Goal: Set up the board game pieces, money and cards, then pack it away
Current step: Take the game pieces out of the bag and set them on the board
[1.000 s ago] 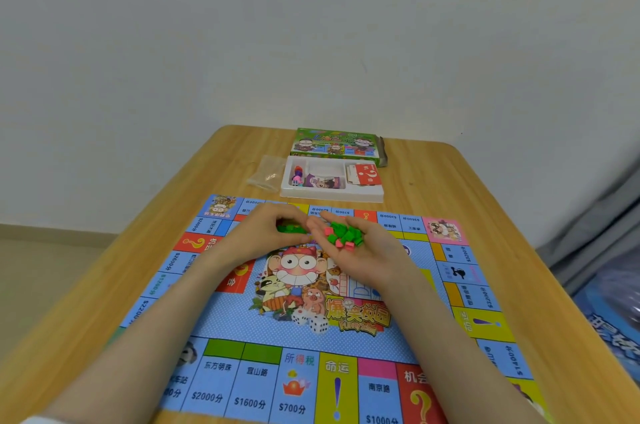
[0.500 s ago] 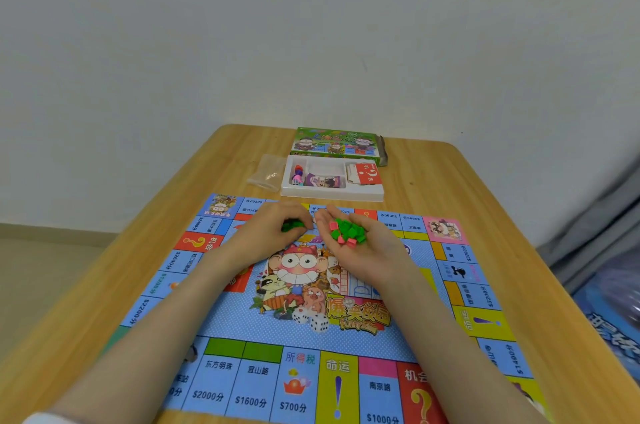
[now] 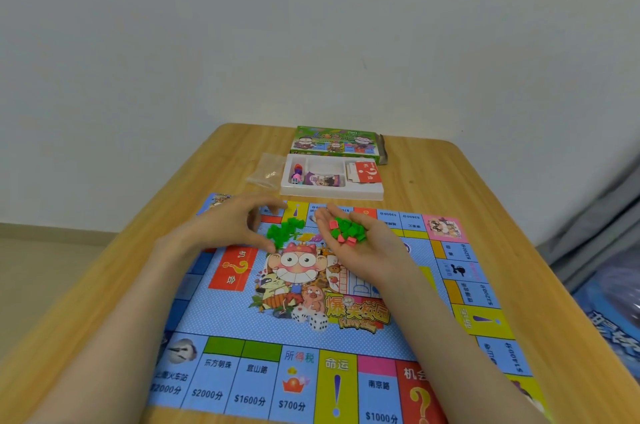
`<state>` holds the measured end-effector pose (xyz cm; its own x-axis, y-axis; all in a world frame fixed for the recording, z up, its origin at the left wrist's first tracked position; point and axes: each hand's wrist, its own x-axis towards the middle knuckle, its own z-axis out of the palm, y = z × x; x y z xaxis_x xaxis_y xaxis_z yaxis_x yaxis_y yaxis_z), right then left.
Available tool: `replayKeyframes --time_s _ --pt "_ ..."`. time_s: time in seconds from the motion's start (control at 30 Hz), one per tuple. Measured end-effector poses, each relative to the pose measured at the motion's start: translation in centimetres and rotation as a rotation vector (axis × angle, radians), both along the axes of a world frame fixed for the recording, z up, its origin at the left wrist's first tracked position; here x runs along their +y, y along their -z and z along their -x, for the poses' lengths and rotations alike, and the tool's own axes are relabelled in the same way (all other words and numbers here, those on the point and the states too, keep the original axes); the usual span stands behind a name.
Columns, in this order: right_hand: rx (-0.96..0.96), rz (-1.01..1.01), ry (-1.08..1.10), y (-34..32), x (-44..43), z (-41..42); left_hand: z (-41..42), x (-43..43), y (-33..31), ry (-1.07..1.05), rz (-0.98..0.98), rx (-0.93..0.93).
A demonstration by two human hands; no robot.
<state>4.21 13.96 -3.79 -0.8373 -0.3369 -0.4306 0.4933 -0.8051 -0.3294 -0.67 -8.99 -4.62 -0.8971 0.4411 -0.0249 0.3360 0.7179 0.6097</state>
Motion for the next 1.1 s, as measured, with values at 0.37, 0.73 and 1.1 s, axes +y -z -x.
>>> replayKeyframes --time_s 0.37,0.73,1.1 --pt "0.004 -0.014 -0.004 0.1 0.0 0.0 0.1 2.5 1.0 -0.054 -0.163 0.146" --pt "-0.003 0.0 -0.003 0.2 0.0 0.2 -0.3 3.3 0.9 -0.087 -0.085 0.175" --pt "0.039 -0.016 -0.069 0.8 -0.4 0.6 -2.9 9.0 1.3 0.181 -0.17 0.533"
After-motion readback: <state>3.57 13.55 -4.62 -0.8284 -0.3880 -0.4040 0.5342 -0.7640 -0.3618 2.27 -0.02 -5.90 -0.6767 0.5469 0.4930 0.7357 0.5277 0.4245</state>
